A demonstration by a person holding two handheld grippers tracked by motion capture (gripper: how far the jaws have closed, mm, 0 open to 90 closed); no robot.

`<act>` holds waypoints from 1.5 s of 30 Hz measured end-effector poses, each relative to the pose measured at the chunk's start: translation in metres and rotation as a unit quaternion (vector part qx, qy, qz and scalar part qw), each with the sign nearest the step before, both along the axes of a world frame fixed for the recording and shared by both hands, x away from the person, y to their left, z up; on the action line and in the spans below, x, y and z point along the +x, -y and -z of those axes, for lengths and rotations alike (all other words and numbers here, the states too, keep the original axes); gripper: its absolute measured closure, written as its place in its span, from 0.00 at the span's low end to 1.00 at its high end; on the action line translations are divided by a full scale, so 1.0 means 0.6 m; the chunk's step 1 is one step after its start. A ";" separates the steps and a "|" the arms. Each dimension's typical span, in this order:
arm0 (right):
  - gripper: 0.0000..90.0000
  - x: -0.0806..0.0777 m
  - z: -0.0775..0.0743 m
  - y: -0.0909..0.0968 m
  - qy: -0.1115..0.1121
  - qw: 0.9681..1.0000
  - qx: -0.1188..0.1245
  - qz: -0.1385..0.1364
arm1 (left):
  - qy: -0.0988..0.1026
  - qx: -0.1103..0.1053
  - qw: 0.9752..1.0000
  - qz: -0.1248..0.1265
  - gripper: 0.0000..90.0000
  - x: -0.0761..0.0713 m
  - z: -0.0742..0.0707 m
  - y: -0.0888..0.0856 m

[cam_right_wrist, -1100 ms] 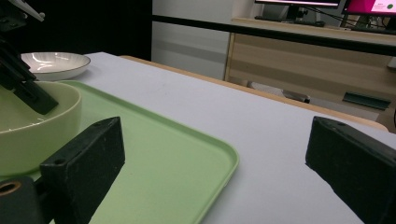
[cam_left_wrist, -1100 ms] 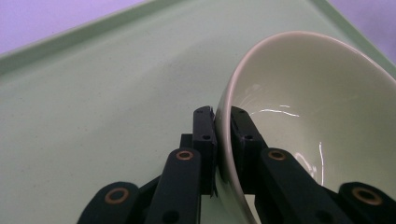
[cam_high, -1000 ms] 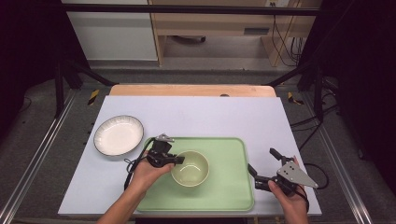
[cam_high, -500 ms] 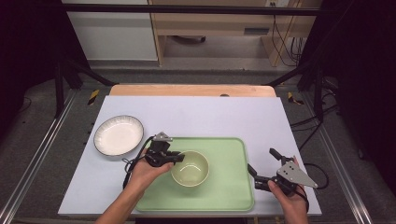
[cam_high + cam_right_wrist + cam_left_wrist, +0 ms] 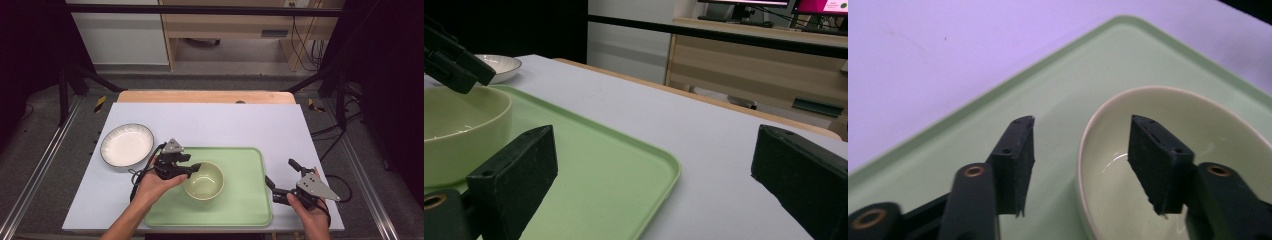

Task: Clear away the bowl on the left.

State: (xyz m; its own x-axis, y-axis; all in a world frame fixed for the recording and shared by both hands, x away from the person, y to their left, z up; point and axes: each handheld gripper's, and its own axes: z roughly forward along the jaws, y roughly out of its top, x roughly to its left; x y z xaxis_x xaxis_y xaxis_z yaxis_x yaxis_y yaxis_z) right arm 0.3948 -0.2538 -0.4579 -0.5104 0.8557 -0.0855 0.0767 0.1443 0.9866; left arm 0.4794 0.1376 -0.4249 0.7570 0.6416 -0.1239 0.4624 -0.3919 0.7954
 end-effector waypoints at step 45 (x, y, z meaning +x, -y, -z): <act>0.05 -0.002 -0.001 0.001 0.004 1.000 0.000 0.000 | 0.131 -0.134 0.980 0.072 0.05 -0.040 -0.033 -0.081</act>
State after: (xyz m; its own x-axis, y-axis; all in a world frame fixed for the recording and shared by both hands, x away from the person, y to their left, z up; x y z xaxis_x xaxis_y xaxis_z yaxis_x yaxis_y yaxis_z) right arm 0.3937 -0.2542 -0.4575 -0.5094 0.8559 -0.0889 0.0695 0.1439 0.9871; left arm 0.4556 0.1861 -0.4053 0.8654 0.4972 -0.0624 0.1835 -0.1984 0.9628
